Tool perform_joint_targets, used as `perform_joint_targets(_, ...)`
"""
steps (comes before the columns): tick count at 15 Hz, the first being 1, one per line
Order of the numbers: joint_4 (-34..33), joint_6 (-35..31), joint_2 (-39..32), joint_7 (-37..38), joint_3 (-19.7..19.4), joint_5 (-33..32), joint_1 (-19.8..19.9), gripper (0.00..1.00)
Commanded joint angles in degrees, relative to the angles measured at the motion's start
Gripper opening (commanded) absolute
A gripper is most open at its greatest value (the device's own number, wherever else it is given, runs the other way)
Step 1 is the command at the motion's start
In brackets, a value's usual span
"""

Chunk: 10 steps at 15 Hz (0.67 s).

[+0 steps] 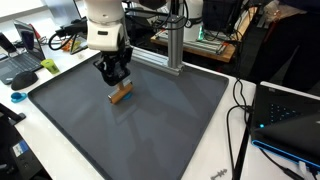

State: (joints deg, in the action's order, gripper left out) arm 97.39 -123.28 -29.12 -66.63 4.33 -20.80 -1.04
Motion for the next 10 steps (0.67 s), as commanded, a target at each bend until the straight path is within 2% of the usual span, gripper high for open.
perform_joint_targets(1, 2.07, -2.39, -1.82, 2.05, -1.78, -2.92, -0.73, 0.22)
perform_joint_targets(10, 1.75, -1.12, -2.08, 2.11, -2.36, -3.9, -0.24, 0.22)
